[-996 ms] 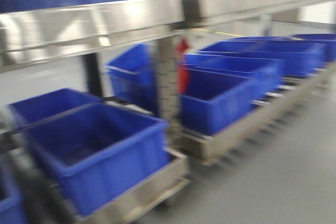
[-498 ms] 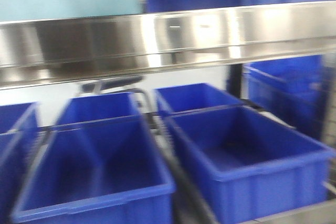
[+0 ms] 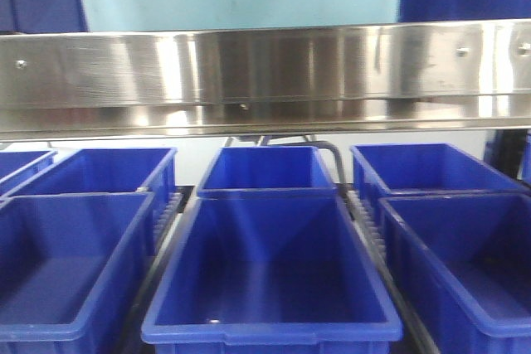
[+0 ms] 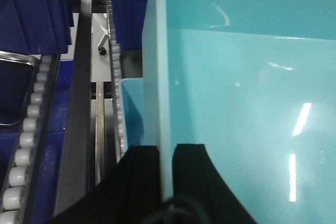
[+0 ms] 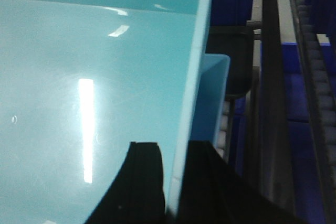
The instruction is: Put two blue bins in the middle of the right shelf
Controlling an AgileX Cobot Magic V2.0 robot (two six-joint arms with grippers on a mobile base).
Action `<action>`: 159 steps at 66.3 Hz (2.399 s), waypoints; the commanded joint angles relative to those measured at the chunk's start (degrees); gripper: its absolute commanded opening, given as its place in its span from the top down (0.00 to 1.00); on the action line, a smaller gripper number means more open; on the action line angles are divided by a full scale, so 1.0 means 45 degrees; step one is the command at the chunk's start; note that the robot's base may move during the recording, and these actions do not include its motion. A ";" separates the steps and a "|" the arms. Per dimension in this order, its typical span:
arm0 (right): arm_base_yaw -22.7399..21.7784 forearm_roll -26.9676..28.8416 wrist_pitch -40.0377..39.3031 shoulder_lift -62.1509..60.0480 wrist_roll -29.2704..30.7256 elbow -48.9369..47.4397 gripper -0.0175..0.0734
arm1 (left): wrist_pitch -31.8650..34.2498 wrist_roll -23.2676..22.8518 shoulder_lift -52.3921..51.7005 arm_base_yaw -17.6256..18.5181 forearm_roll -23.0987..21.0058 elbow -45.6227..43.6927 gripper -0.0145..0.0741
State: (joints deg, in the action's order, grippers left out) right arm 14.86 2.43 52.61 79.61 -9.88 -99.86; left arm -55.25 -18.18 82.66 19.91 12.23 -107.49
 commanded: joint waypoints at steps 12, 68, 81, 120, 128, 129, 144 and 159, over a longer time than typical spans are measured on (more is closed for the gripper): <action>-0.0079 -0.0364 -0.0170 -0.0186 0.0350 -0.0146 0.99 | 0.0608 0.0017 -0.0170 -0.0055 0.0569 -0.0154 0.96; -0.0079 -0.0364 -0.0170 -0.0186 0.0350 -0.0146 0.99 | 0.0608 0.0017 -0.0170 -0.0055 0.0569 -0.0154 0.96; -0.0079 -0.0364 -0.0170 -0.0186 0.0350 -0.0146 0.99 | 0.0608 0.0017 -0.0170 -0.0055 0.0569 -0.0154 0.96; -0.0079 -0.0448 -0.0662 -0.0186 0.0350 -0.0146 0.99 | 0.0434 0.0017 -0.0115 -0.0055 0.0330 -0.0154 0.96; -0.0079 -0.1289 -0.1198 -0.0070 0.0350 -0.0146 0.99 | -0.0052 0.0046 -0.0062 -0.0055 0.0297 0.0311 0.96; -0.0079 -0.1415 -0.1250 -0.0045 0.0350 -0.0146 0.99 | 0.0127 0.0046 -0.0062 -0.0055 0.0386 0.0442 0.96; -0.0079 -0.2816 -0.2851 0.0313 -0.0561 0.0521 0.99 | 0.3173 -0.0101 -0.0062 -0.0055 0.1214 0.2489 0.96; -0.0079 -0.2840 -0.4864 0.0262 -0.0922 0.2395 0.99 | 0.4453 -0.0438 -0.0149 -0.0085 0.1424 0.4066 0.96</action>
State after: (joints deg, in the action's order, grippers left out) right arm 14.97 -7.53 37.21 81.81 -13.86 -91.08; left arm -37.82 -20.35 82.75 19.91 15.73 -90.77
